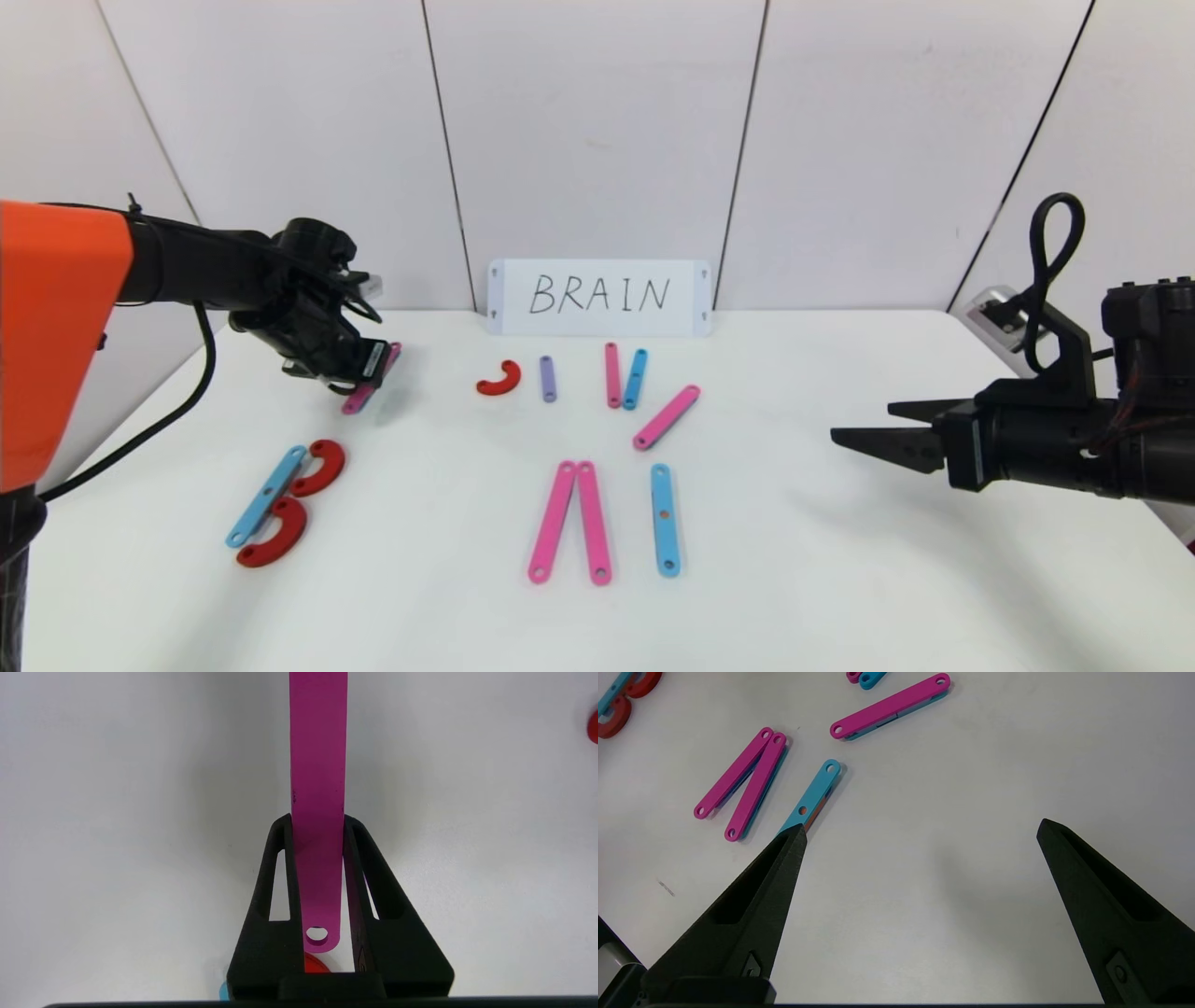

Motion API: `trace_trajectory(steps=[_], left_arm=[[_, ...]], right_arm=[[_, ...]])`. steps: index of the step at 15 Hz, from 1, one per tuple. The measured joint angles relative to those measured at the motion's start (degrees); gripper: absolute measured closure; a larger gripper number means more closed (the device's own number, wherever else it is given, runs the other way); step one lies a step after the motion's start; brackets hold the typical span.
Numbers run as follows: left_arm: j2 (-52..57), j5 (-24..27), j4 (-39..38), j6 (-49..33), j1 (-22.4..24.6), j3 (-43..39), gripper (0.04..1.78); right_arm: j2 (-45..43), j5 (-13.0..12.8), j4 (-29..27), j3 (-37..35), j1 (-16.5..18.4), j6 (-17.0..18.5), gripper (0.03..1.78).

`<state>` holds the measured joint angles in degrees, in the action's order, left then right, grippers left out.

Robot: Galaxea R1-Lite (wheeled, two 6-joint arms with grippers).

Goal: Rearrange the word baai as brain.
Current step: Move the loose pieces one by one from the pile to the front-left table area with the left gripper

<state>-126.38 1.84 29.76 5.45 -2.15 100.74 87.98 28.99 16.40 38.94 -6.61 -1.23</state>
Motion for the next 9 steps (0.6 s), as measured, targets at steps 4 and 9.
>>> trace_trajectory(steps=[4,9], left_arm=[[7.9,0.2,-0.5,-2.1,-2.2,-9.3,1.52],[17.7,0.2,-2.9,-6.0,-5.8,-22.8,1.52]], right_arm=[[0.4,-0.2,0.0,0.0,-0.2,0.0,0.08],[0.5,-0.2,0.0,0.1,-0.3,0.0,0.08]])
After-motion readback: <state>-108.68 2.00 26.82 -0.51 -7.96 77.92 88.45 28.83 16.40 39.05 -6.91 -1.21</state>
